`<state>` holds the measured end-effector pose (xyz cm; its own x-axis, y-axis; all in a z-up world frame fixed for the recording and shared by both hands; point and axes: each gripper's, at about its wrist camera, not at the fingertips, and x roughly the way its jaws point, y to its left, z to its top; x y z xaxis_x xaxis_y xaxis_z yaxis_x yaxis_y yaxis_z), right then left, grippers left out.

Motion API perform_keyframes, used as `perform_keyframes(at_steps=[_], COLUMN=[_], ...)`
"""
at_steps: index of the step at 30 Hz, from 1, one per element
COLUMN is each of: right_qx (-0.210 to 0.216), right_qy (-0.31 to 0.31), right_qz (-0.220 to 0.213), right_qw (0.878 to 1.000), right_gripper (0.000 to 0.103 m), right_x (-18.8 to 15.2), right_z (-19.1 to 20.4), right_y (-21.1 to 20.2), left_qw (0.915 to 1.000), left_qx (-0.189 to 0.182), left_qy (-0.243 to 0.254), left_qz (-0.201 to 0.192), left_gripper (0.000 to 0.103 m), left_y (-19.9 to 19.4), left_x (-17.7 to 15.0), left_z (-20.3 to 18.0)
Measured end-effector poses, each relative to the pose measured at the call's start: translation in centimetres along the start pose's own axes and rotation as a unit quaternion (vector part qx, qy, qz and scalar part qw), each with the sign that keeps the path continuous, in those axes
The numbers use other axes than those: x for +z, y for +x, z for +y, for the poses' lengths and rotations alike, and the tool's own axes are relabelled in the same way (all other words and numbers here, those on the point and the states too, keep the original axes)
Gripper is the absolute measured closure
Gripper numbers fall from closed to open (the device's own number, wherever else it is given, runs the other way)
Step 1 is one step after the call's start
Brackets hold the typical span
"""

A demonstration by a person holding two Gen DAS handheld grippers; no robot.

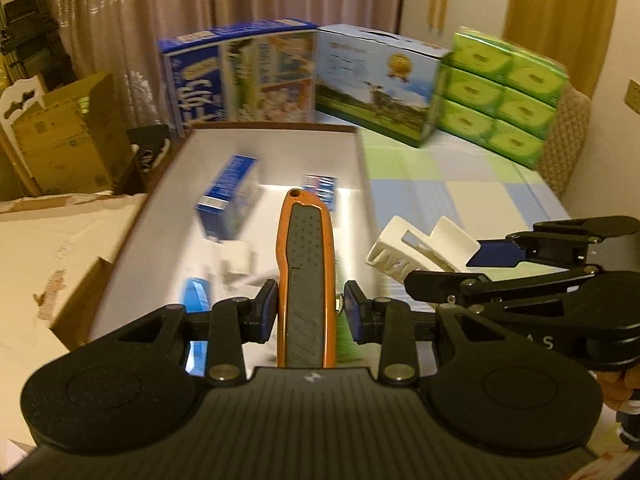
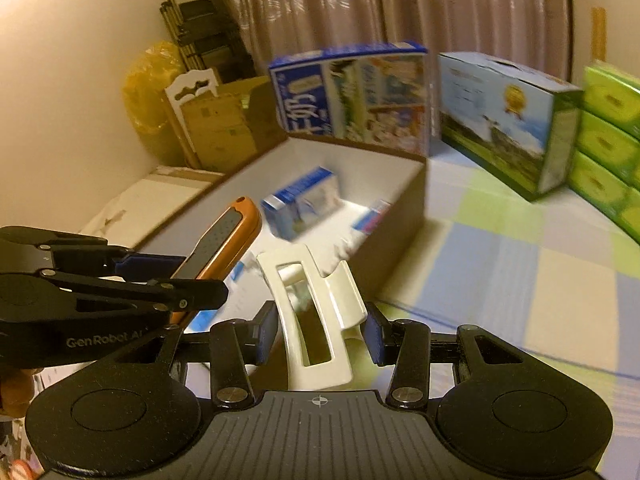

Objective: Organize rigid objects
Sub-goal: 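Carry the knife and claw clip with both tools over the brown box, then open the left tool to drop the knife while the right tool releases the claw clip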

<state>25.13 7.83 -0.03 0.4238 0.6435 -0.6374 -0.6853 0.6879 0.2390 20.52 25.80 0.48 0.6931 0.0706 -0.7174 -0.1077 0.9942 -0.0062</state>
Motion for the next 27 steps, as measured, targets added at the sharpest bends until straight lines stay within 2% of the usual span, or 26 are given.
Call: perform_keyframes(at_steps=[7, 14, 27], right_qx=[-0.016, -0.046, -0.101], right_qy=[-0.004, 0.002, 0.012], right_qz=[0.013, 0.039, 0.088], right_qw=[1.0, 0.998, 0.991], right_gripper=[0.061, 0.061, 0.061], right_x=[3.0, 4.9, 6.0], right_z=[2.8, 3.9, 4.4], right_y=[5.7, 10.7, 16.8], left_qw=[0.9998, 0.9984, 0.9949], left_qx=[0.015, 0.026, 0.004], left_qy=[0.006, 0.005, 0.028], left_qz=[0.014, 0.05, 0.096], left_gripper=[0.073, 0.073, 0.072], left_y=[3.0, 7.4, 13.8], left_x=[1.4, 2.2, 3.3], left_z=[5.7, 9.8, 12.3])
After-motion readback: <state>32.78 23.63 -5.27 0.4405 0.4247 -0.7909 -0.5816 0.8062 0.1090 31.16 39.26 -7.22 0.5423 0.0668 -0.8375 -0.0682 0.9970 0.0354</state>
